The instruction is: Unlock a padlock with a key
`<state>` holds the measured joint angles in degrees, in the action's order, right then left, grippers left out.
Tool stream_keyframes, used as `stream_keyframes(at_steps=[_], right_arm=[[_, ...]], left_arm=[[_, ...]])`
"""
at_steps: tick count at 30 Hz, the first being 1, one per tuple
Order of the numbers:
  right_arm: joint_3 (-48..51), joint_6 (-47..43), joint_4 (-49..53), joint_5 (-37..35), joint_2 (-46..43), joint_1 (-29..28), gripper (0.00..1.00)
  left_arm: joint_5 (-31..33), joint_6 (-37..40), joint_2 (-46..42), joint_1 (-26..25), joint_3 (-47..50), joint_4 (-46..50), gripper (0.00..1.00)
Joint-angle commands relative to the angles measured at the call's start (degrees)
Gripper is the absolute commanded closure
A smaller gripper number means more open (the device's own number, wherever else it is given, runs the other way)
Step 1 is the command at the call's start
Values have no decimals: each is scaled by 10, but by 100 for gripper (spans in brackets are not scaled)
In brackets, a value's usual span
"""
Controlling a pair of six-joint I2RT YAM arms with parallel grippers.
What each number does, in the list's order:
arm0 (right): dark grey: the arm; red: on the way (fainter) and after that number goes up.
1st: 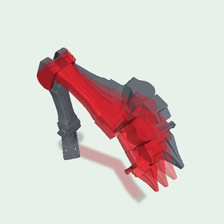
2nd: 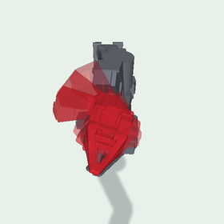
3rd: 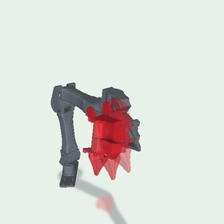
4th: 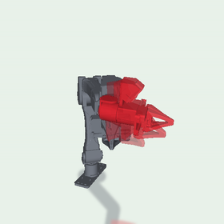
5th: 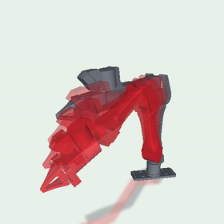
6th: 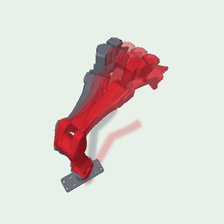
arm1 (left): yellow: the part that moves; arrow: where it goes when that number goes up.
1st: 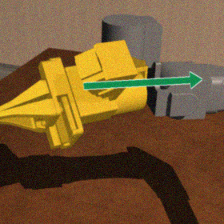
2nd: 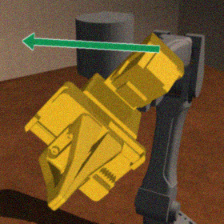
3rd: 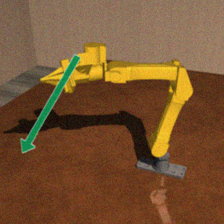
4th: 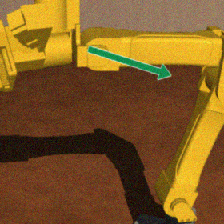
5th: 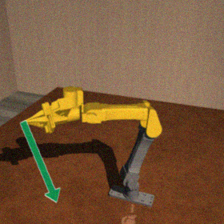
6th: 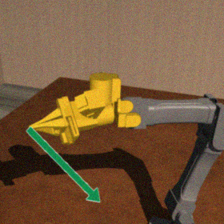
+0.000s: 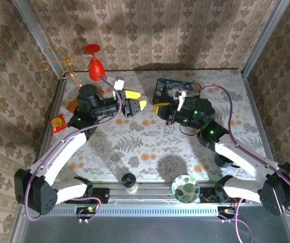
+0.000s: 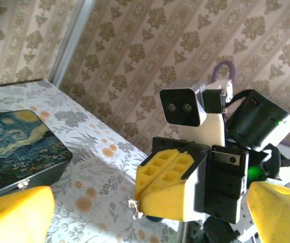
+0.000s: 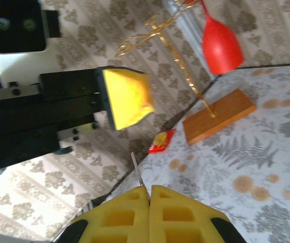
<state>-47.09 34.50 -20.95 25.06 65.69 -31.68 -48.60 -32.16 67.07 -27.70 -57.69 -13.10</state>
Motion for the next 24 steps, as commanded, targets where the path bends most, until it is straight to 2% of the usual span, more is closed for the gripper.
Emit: stream_keyframes(at_steps=[1, 5, 7, 12, 16, 20, 24], right_arm=[[9, 2, 55, -77, -34, 16, 100], [25, 16, 145, -156, -76, 49, 100], [39, 27, 179, -178, -102, 73, 100], [78, 46, 246, -204, -166, 134, 100], [106, 68, 259, -179, -198, 177, 100], [106, 64, 297, -182, -206, 191, 100], [95, 55, 338, -198, -207, 194, 100]], left_arm=[[92, 54, -15, -9, 1, 53, 0], [227, 113, -5, -51, 8, 91, 0], [272, 128, 11, -68, 8, 102, 0], [324, 136, 76, -97, 3, 92, 0], [370, 162, 143, -130, -23, 97, 0], [433, 198, 221, -169, -65, 115, 0], [460, 195, 297, -183, -117, 155, 0]])
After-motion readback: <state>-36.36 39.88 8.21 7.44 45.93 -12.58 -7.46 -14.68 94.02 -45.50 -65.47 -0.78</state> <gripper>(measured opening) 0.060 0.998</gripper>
